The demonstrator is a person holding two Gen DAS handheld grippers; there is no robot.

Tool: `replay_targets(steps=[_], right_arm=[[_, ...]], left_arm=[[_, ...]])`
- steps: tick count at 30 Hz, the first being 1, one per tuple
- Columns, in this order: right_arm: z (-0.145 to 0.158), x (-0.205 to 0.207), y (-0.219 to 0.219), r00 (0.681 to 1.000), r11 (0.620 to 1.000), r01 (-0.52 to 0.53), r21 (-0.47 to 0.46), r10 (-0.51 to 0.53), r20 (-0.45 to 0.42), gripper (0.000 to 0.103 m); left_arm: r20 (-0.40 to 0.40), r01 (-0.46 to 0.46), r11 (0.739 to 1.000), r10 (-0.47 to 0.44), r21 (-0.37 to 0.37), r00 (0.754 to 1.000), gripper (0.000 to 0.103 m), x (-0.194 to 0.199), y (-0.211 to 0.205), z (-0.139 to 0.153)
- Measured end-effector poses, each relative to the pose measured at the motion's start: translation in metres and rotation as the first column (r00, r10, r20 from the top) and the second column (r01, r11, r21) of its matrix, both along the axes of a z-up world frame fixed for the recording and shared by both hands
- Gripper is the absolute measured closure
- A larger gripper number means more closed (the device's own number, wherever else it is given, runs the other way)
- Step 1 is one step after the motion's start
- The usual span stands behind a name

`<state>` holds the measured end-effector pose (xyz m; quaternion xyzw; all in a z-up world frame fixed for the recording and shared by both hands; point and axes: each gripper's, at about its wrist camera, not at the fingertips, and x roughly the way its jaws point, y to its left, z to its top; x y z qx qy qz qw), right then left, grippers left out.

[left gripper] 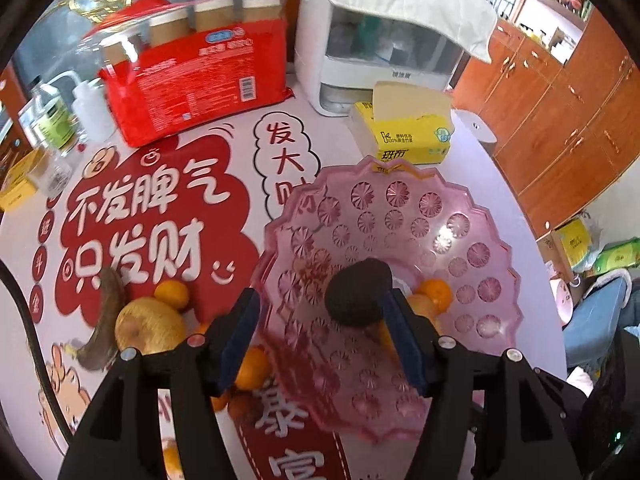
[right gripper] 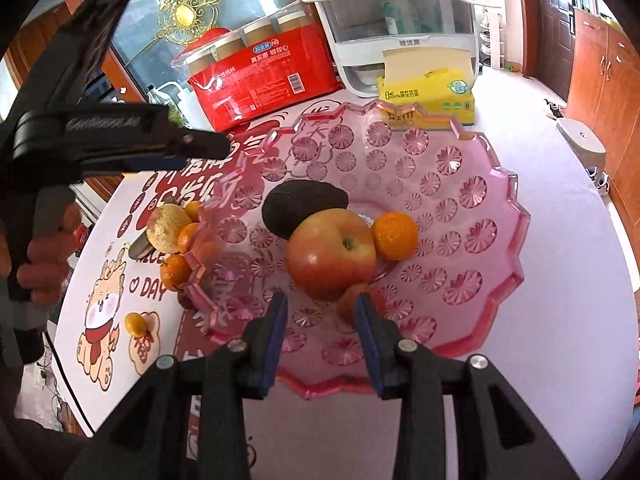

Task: Organize fruits
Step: 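Withdraw both open tools from the bowl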

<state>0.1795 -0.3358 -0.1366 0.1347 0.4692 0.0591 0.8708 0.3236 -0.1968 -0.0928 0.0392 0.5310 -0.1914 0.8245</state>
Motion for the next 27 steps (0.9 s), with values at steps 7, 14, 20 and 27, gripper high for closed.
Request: replay_targets(steps=[7, 14, 20, 27], right_arm=[[0.018, -0.016, 0.008, 0.999, 0.999, -0.033, 0.008, 0.033, 0.034, 0.062], [0.034, -0.029, 0.025, 0.996, 0.997, -0.072, -0.006, 0.072, 0.061, 0.062], [0.04, -0.038, 0.043, 0.994, 0.995, -0.097, -0.027, 0.098, 0.057, 0.062], [0.042, -0.043, 0.072, 0.989, 0.99, -0.137, -0.034, 0.139, 0.053, 0.062]], left_arm=[[0.038, -0.06, 0.998, 0.061, -0.024, 0.997, 0.039, -0.04, 0.039, 0.024], [0.064, -0.128, 0.991, 0.13, -0.03, 0.99, 0.039, -0.076, 0.085, 0.037], [0.071, -0.177, 0.984, 0.179, -0.037, 0.981, 0.039, -0.102, 0.128, 0.039], [0.069, -0.235, 0.972, 0.236, -0.032, 0.969, 0.038, -0.118, 0.172, 0.037]])
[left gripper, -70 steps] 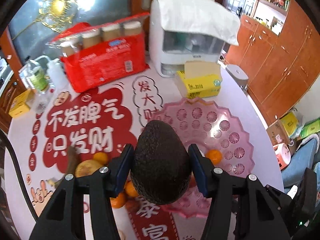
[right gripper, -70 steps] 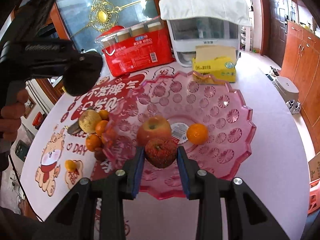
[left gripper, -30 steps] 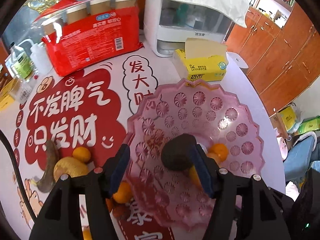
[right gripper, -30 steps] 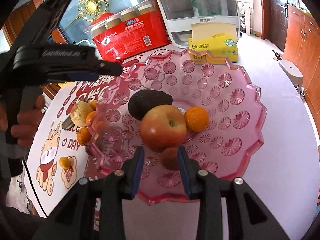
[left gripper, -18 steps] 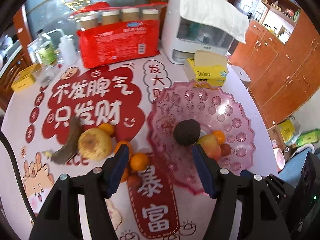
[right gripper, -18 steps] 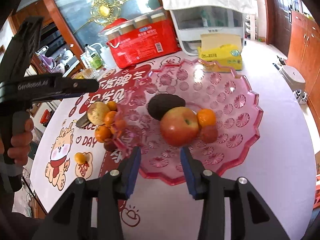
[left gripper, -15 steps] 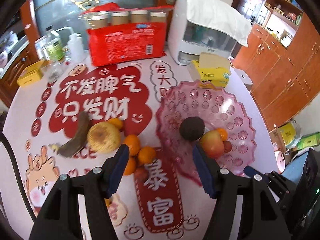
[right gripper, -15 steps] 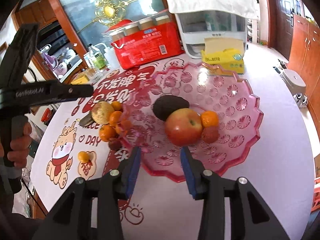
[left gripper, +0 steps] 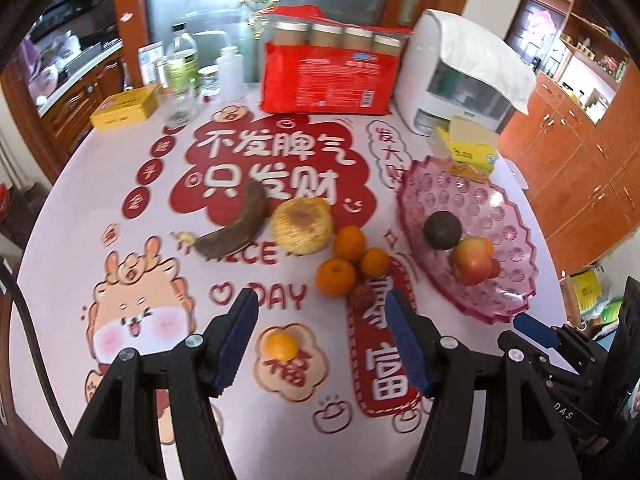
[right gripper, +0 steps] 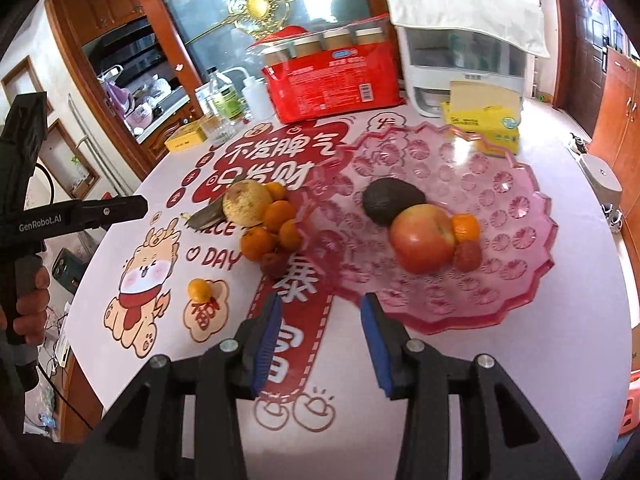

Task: Organize fruits
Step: 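Withdraw both open tools from the bowl, then close the left tool around the brown banana while the right tool grasps the small mandarin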

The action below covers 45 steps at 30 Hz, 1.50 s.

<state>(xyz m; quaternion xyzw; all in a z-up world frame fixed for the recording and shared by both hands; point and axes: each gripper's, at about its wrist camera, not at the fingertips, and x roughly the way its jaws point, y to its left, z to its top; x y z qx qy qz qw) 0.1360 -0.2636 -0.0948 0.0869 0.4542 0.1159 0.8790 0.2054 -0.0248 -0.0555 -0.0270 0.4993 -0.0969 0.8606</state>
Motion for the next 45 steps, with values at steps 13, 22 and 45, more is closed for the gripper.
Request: replay_targets(steps=[13, 22, 45], right_arm=[[-0.01, 0.005, 0.068, 0.999, 0.999, -0.015, 0.03, 0.016, -0.032, 0.062], [-0.024, 0.017, 0.115, 0.998, 0.998, 0.005, 0.057, -0.001, -0.069, 0.062], [-0.073, 0.051, 0.196, 0.991, 0.996, 0.064, -0.061, -0.071, -0.112, 0.062]], left_arm=[[-0.036, 0.012, 1.0, -0.011, 0.028, 0.999, 0.038, 0.006, 0.067, -0.005], [-0.066, 0.105, 0.992, -0.1, 0.077, 0.993, 0.038, 0.042, 0.098, -0.009], [-0.198, 0.381, 0.92, -0.359, 0.09, 0.912, 0.026, 0.175, 0.082, -0.077]])
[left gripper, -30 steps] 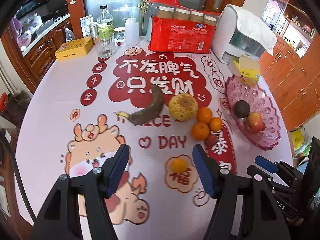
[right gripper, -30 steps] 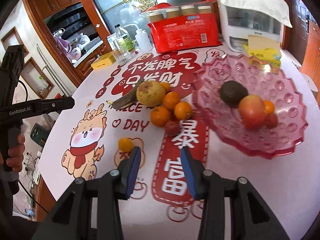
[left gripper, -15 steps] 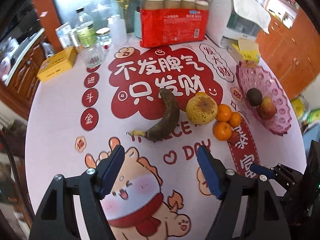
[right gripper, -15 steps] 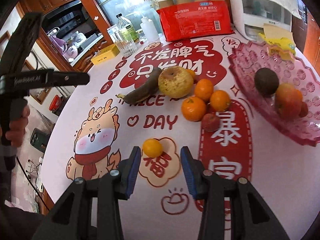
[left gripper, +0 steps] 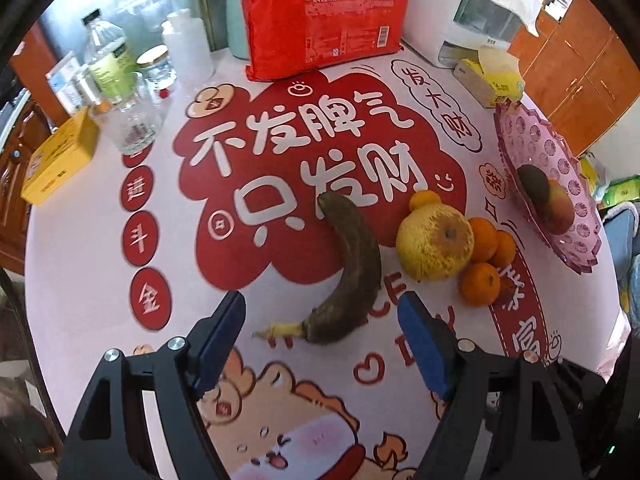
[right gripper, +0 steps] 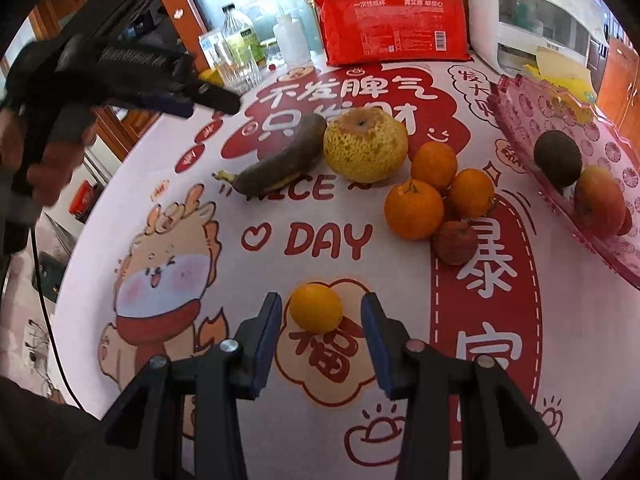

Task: Organize fruits
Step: 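Close the left tool around the brown banana while the right tool grasps the small mandarin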

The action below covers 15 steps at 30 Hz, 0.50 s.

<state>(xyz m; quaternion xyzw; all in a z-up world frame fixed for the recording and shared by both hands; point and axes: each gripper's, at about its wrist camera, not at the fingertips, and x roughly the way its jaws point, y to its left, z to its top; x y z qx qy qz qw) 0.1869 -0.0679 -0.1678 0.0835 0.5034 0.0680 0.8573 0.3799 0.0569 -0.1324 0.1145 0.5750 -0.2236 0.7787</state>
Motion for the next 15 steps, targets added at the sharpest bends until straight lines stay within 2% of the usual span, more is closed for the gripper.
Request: replay_targets(steps=[9, 15], right_arm=[[-0.015, 0.004, 0.017, 0.996, 0.99, -0.089, -0.108, 0.088, -0.015, 0.062], [-0.024, 0.007, 0.023, 0.99, 0.981, -0.141, -0.132, 0.14, -0.019, 0.062]], left_arm=[[-0.055, 0.052, 0.998, -0.051, 0.024, 0.997, 0.026, 0.02, -0.028, -0.035], [-0.092, 0.081, 0.996, -0.076, 0.046, 0.993, 0.026, 0.024, -0.036, -0.057]])
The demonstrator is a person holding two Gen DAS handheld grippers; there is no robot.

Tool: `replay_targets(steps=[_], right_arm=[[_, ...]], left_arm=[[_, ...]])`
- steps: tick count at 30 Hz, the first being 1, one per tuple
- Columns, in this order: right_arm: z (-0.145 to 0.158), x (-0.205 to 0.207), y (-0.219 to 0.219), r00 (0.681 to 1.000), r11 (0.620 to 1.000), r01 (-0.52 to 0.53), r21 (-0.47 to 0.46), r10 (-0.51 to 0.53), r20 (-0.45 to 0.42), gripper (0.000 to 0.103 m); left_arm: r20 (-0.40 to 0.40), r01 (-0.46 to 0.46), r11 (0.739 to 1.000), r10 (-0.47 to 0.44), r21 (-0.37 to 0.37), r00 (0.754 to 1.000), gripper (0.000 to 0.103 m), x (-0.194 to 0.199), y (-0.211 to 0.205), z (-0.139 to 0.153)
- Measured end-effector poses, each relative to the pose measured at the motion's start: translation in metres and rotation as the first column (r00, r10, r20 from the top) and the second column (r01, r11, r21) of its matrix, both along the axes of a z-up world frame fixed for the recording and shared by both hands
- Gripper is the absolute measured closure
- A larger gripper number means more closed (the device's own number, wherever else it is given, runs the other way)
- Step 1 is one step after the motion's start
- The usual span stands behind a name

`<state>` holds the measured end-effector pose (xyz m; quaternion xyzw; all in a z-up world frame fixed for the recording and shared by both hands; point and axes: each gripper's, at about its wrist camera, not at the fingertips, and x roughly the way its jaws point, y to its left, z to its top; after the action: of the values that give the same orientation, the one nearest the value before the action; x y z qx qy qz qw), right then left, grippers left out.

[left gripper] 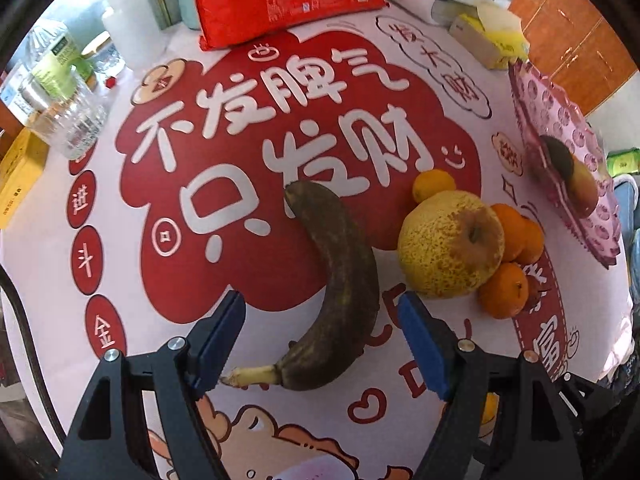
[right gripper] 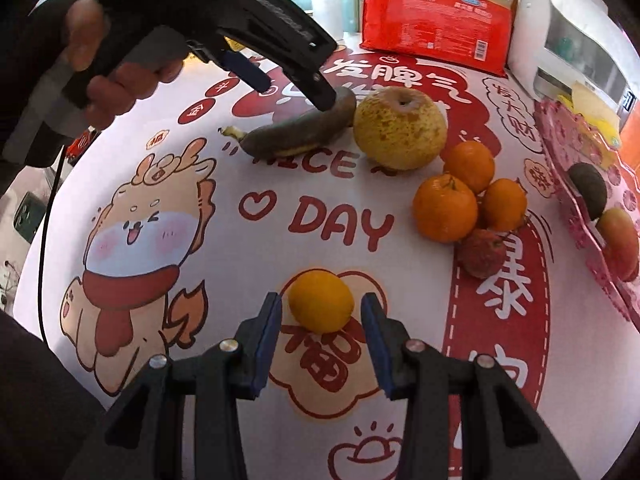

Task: Organize fruits
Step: 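Close the left tool around the brown banana while the right tool grasps the small mandarin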

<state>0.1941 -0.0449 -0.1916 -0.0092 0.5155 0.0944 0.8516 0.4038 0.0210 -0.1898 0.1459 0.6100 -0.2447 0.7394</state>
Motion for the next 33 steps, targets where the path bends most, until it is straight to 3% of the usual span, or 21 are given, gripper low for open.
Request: replay_targets(steps=[8, 18, 27, 33], right_arm=[[-0.003, 0.005, 0.006, 1.0, 1.0, -0.021, -0.017, 0.022, 0.02, 0.062], [-0.009, 0.01, 0.009, 1.0, 1.0, -0.013, -0.018, 0.013, 0.012, 0.062], [-0.012, 0.011, 0.007, 1.0, 1.0, 0.002, -0.019, -0.001, 0.012, 0.068], [-0.012, 0.012, 0.007, 1.0, 1.0, 0.008, -0.011, -0.007, 0.01, 0.068]], left_arm=[[-0.026, 0.031, 0.999, -0.03, 0.037, 0.999, 0.026, 0.003, -0.002, -0.023], [0.014, 0.07, 0.996, -0.071, 0.064, 0.997, 0.028, 0.001, -0.014, -0.036], [0.072, 0.096, 0.995, -0.099, 0.039, 0.993, 0.041, -0.003, -0.024, -0.032], [0.081, 0.116, 0.993, -0.115, -0.01, 0.99, 0.062, -0.007, -0.028, -0.026]])
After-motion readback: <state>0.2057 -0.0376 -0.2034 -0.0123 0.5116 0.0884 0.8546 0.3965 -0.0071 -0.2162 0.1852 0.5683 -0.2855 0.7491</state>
